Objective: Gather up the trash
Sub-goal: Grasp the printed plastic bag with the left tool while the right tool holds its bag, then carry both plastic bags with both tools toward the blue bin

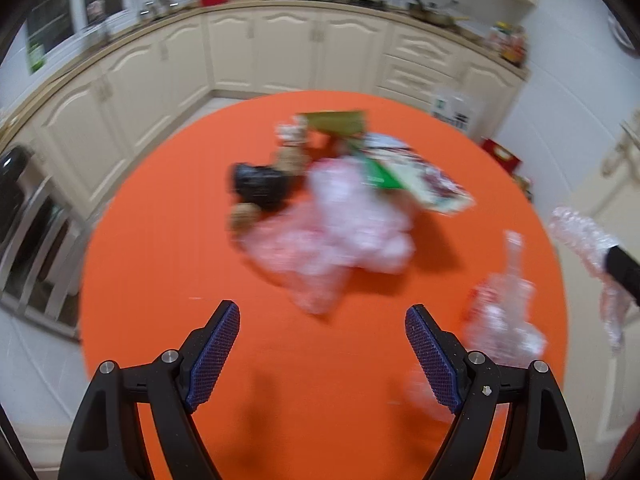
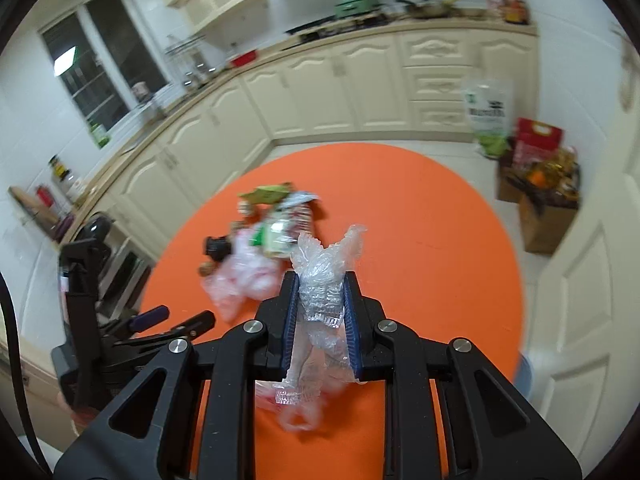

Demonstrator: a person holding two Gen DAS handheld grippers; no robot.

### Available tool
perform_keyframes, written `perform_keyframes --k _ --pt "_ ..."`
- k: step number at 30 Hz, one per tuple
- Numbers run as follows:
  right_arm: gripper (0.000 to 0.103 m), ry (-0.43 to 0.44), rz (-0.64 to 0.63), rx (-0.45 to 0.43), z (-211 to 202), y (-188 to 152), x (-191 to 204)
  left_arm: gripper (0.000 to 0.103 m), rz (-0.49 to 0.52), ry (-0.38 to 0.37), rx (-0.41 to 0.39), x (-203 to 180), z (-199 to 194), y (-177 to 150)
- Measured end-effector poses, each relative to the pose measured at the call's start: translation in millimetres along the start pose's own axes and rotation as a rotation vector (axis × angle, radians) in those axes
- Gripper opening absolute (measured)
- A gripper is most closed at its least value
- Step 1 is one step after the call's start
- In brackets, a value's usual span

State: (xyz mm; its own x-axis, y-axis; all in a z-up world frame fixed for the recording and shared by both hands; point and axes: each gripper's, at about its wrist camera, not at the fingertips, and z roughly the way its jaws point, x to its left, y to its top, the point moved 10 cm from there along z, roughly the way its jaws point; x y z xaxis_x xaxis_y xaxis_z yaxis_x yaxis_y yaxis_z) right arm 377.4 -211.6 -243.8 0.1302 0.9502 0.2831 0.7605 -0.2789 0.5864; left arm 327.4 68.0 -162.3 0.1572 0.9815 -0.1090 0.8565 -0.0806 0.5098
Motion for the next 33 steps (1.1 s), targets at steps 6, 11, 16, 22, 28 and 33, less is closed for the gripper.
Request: perform_keyframes --k 6,11,16,22,28,33 --pt "0.021 -0.075 0.073 0.009 -15.4 -21.4 -52.0 0.082 0.125 -0.052 0.017 -64.2 0.3 -8.4" --pt "0.021 -0.105 0.113 0.019 -26.5 -40.0 -82.1 0.093 0.189 -0.107 0.05 -107.6 15.0 -15.2" --pt "0.021 -0.113 0.145 0.032 -32.7 -54.7 -100.9 0.093 0.162 -0.189 0.098 -132.9 29.3 -22.3" --pt "0.021 -0.105 0.161 0.035 -37.5 -64.1 -110.3 0.053 0.171 -0.371 0.233 -170.3 54.4 -36.8" --pt "0.021 -0.109 0.166 0.032 -41.2 -68.3 -114.4 0.044 0.18 -0.314 0.201 -177.9 53.7 -35.9" --pt "0.021 -0.11 0.163 0.019 -49.4 -69.9 -113.6 0.043 0.195 -0.261 0.168 -174.7 47.2 -33.3"
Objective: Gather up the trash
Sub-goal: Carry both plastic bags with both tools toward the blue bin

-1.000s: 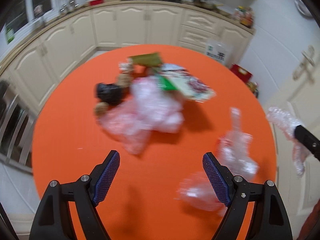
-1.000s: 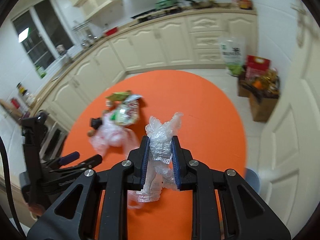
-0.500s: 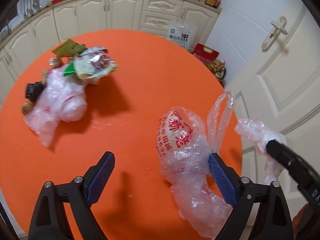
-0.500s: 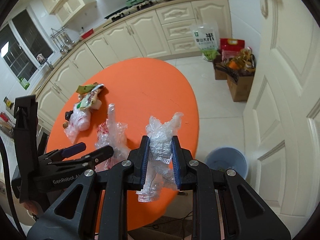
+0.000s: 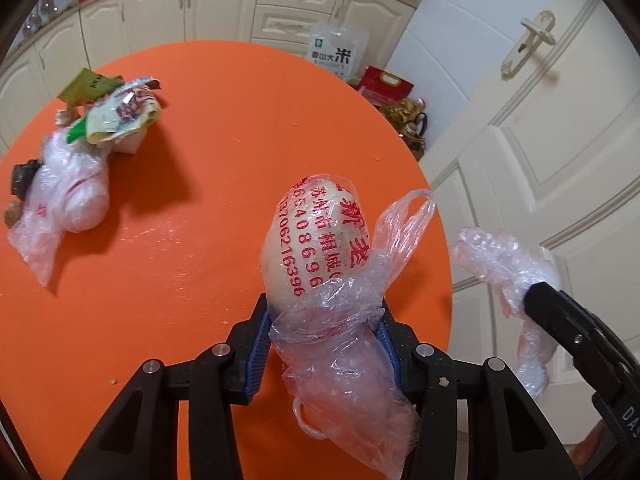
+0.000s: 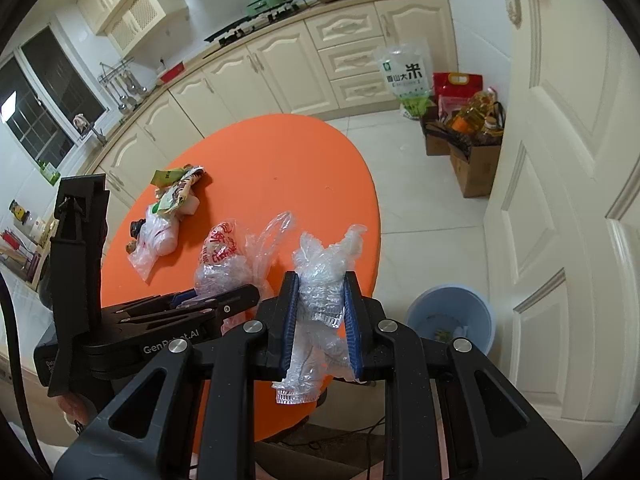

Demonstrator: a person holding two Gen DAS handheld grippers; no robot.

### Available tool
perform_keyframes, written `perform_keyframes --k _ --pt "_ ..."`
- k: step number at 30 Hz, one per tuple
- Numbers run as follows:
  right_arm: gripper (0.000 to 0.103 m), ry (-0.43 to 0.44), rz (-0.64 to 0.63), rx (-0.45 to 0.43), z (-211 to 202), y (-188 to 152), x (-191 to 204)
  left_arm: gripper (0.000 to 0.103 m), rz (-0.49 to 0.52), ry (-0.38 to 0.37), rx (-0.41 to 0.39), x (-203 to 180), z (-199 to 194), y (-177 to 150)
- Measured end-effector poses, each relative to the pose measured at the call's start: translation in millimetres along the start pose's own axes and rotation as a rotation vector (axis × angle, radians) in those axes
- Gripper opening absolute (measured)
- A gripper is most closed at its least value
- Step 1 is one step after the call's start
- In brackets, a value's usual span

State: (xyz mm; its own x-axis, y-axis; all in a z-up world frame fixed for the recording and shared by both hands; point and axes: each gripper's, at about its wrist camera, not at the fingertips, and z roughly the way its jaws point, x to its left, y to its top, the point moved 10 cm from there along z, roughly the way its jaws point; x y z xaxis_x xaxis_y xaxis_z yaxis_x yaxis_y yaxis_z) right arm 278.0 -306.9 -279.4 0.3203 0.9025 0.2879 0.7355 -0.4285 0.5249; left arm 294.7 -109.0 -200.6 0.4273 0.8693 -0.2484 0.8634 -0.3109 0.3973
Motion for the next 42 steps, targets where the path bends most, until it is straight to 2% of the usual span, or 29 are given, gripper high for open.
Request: perform_keyframes --k 9,13,19,23,28,36,42 --pt "0.021 0.018 0.002 -0.027 -16.5 -5.4 3.5 0.043 0.031 0.044 -0.077 -6.2 -45.7 -13.4" --pt "0.021 0.025 0.006 -0.055 -31.4 -7.5 0.1 0.043 0.077 0.093 -0.135 -15.1 -72.8 -25.6" --pt "0.021 -0.036 0.059 -0.112 -65.2 -13.5 -31.1 0.043 0.179 0.064 -0.146 -61.6 -88.5 -52.0" --pt "0.021 -0.122 0.106 -0.149 -88.5 -20.6 -61.5 0.043 0.275 0.055 -0.153 -101.0 -81.7 -62.9" --pt "0.021 -0.209 0.184 -0.166 -109.4 -31.5 -104.2 0.043 0.374 0.006 -0.109 -148.1 -59.6 -78.7" --pt "0.021 -0.262 0.269 -0.149 -112.5 -42.9 -156.5 0.043 0.458 0.014 -0.039 -191.6 -15.6 -75.2" --pt "0.021 -0.274 0.322 -0.119 -100.2 -47.5 -186.4 0.048 0.494 0.082 0.004 -212.3 12.8 -60.4"
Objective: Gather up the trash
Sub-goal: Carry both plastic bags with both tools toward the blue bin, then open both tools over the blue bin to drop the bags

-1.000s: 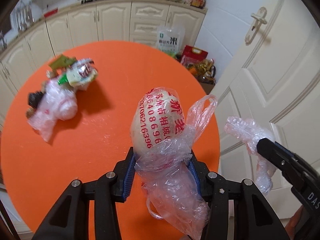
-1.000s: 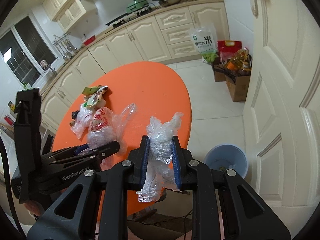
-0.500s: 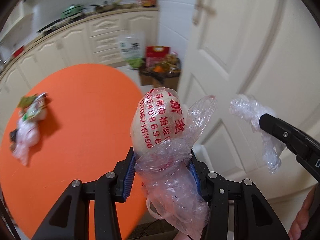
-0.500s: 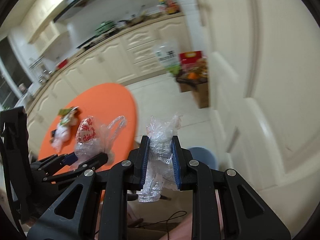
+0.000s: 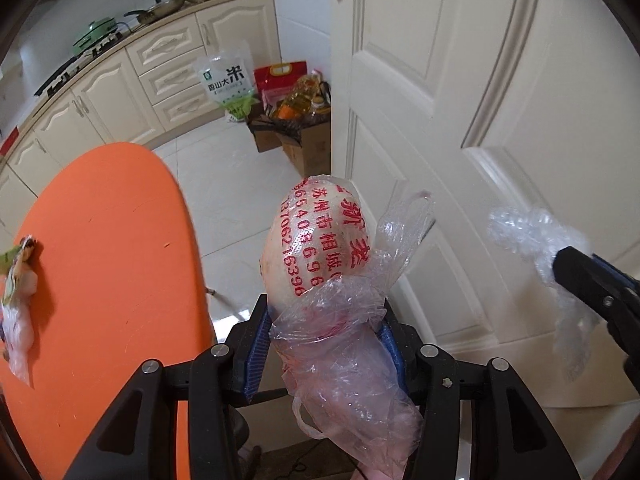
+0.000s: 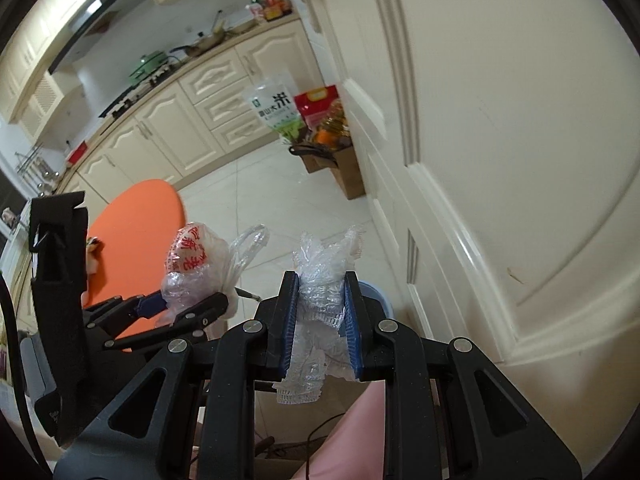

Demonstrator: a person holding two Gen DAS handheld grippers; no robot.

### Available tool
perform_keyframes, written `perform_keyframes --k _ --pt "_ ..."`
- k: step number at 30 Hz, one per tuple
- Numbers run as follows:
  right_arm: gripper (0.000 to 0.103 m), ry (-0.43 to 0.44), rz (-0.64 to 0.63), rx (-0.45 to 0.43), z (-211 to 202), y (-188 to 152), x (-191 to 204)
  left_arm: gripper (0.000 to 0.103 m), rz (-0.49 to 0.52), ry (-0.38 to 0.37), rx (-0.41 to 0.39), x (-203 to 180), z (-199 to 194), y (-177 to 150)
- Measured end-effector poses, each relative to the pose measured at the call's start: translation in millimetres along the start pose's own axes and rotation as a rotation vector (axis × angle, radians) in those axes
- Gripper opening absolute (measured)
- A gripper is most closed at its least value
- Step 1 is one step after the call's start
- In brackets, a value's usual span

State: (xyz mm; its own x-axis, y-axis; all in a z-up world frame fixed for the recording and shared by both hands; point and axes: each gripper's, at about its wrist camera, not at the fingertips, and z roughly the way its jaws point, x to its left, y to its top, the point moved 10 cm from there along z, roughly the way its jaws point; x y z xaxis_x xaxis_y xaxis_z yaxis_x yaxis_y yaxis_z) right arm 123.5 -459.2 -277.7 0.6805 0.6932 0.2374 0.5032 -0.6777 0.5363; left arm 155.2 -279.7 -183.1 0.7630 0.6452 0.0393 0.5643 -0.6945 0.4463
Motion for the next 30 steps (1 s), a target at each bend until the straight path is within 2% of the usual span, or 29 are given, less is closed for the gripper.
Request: perform_keyframes --k 3,8,17,25,27,30 --pt "0.021 -0.011 0.019 0.01 6.5 0.4 -10.2 0.05 0.02 0.018 0.031 -11.0 8.8 8.5" --pt "0.021 -0.009 0.034 0.028 16.4 -2.0 -13.5 0.052 0.014 0.03 0.03 -15.8 15.1 21.0" --pt "0.021 0.041 -0.009 0.073 45.7 3.8 10.4 0.052 -0.027 0.041 0.02 11.8 14.2 22.6" --pt "0.038 0.075 -0.046 0.058 42.6 5.9 34.3 0.057 -0.069 0.04 -0.005 34.2 -2.2 12.5" --pt "0.047 0.07 -0.052 0.046 38.9 6.2 36.3 0.057 -0.078 0.042 -0.006 40.1 -3.6 11.6" --pt "0.047 0.068 -0.054 0.043 35.7 6.3 37.8 0.057 -0.084 0.03 -0.002 44.1 -7.3 7.9"
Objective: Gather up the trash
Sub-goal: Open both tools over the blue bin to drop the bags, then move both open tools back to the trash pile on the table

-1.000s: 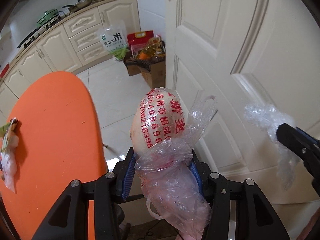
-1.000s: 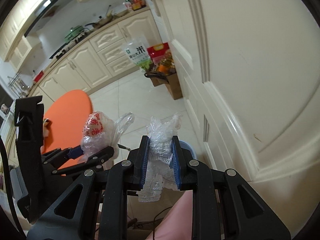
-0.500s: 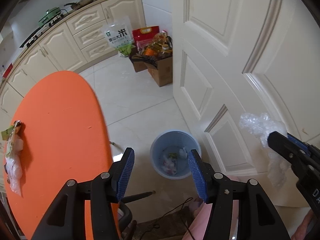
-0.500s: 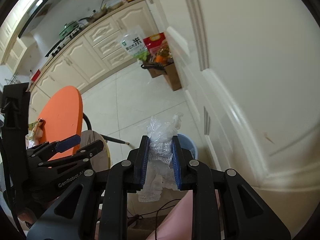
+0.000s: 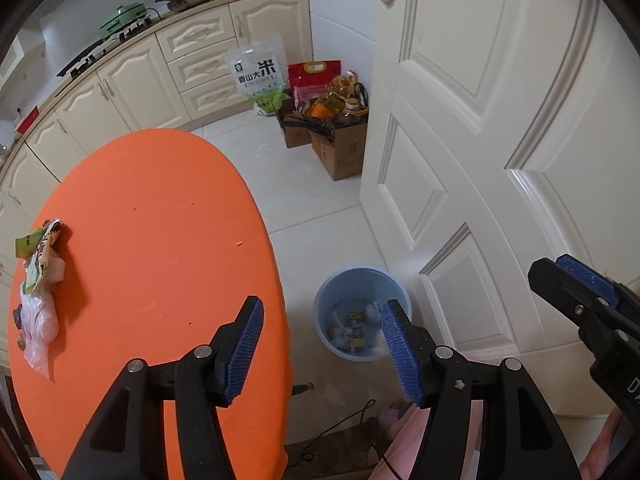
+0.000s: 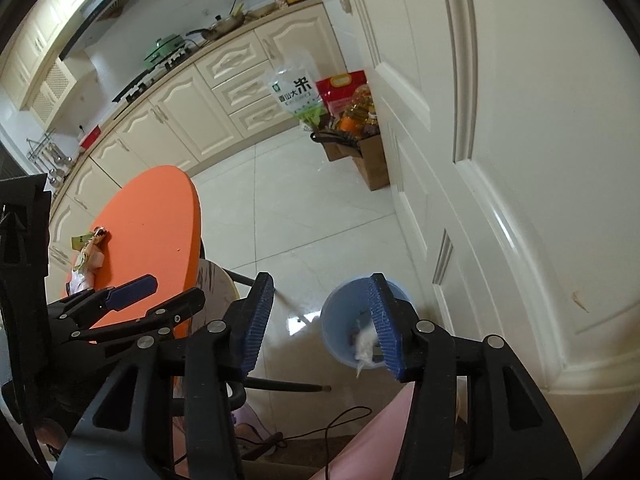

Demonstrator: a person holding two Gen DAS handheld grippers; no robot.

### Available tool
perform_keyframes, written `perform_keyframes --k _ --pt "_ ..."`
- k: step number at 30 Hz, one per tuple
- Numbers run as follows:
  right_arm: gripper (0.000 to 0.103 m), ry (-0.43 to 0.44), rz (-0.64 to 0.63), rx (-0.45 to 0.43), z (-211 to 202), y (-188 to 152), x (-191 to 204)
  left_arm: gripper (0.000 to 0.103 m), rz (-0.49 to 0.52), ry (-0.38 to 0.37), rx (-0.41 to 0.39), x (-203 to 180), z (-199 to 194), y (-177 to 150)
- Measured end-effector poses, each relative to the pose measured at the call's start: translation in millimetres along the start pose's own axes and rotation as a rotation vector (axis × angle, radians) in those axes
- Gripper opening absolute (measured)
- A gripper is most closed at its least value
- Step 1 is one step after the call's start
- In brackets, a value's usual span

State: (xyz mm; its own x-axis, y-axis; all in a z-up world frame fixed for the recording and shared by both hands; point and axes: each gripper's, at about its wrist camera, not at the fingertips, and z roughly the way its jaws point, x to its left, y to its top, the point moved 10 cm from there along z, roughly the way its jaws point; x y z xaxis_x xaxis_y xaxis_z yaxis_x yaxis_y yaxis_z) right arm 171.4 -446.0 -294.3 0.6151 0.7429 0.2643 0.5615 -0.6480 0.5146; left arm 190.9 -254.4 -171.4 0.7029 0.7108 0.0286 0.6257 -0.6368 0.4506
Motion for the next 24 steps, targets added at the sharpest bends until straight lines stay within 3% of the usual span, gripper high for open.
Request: perform_keyframes --k 7,18,24 --pt "0.047 -0.009 0.011 0.015 -1.7 -2.8 -2.0 0.057 -0.001 -0.033 0.001 10.5 -13.6 -3.4" --pt "0.049 0.005 -0.042 -0.02 -25.6 -3.8 28.0 0.057 -0.032 0.003 -0.039 32.8 -40.9 -13.7" --pt "0.071 0.006 -0.124 -0.075 -49.1 -3.8 70.6 0.059 -0.093 0.032 -0.098 62.7 -71.4 -32.5"
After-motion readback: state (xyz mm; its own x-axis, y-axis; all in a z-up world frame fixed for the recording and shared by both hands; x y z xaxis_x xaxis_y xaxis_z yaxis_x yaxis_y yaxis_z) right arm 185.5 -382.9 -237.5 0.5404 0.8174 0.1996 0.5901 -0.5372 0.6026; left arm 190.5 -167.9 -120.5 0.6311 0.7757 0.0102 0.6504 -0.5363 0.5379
